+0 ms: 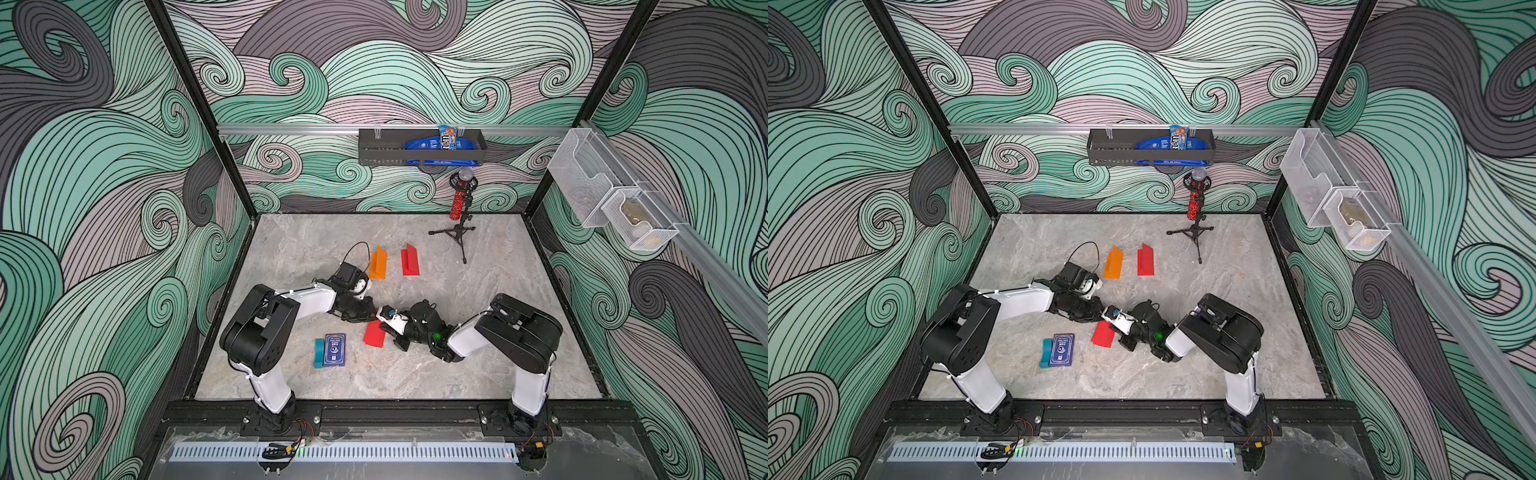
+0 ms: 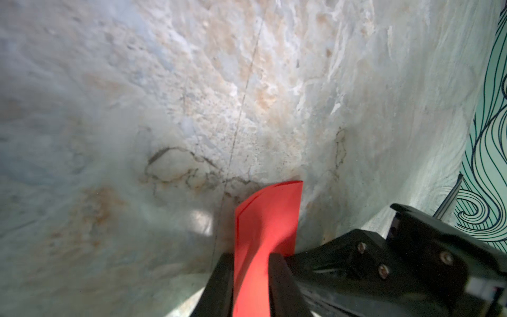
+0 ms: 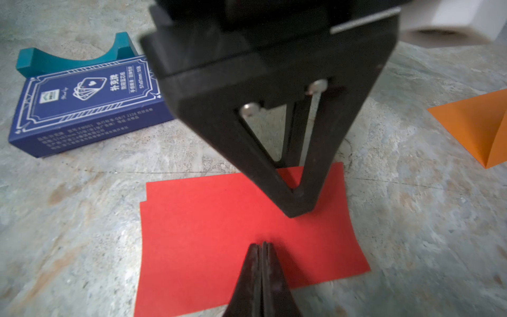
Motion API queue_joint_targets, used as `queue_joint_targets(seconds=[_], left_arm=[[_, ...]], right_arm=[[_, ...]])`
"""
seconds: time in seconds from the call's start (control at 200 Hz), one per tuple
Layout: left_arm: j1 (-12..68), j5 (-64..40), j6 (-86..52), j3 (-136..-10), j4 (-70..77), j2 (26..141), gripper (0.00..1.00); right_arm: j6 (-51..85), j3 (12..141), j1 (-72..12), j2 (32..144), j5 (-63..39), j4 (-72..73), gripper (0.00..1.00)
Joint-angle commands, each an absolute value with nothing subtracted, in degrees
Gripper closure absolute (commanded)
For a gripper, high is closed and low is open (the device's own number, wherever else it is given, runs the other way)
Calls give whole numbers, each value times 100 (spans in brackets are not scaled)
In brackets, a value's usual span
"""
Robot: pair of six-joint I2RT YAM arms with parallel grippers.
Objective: Fold the square paper along the opposite sides
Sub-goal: Smooth out the paper at the center of the board.
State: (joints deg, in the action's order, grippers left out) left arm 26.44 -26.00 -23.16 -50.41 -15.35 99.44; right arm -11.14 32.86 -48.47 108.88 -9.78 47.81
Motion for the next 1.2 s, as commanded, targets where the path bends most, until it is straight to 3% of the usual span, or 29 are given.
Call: queue_joint_targets(seconds=[0.0, 0.415, 0.615, 0.851, 1.196], left_arm=[[2645, -1951, -2381, -4713, -2350, 10180, 76], [2651, -2013, -2350, -4693, -2267, 10245, 100], [2649, -2019, -2232, -4777, -2276, 10292, 100], [2645, -2021, -2127, -4833, -2262, 10352, 100], [2590, -2045, -2061, -4931, -2231, 10420, 100]], right_arm=[[-987, 3175, -4816, 10995, -1068, 4754, 93], [-926, 3215, -4781, 10924, -1193, 4805, 93], [-1463, 3472, -4914, 10643, -1141, 4306, 93], [-1828, 3796, -4996, 11113, -827, 3833, 94], [-1474, 2961, -5148, 10800, -477, 3773, 94]])
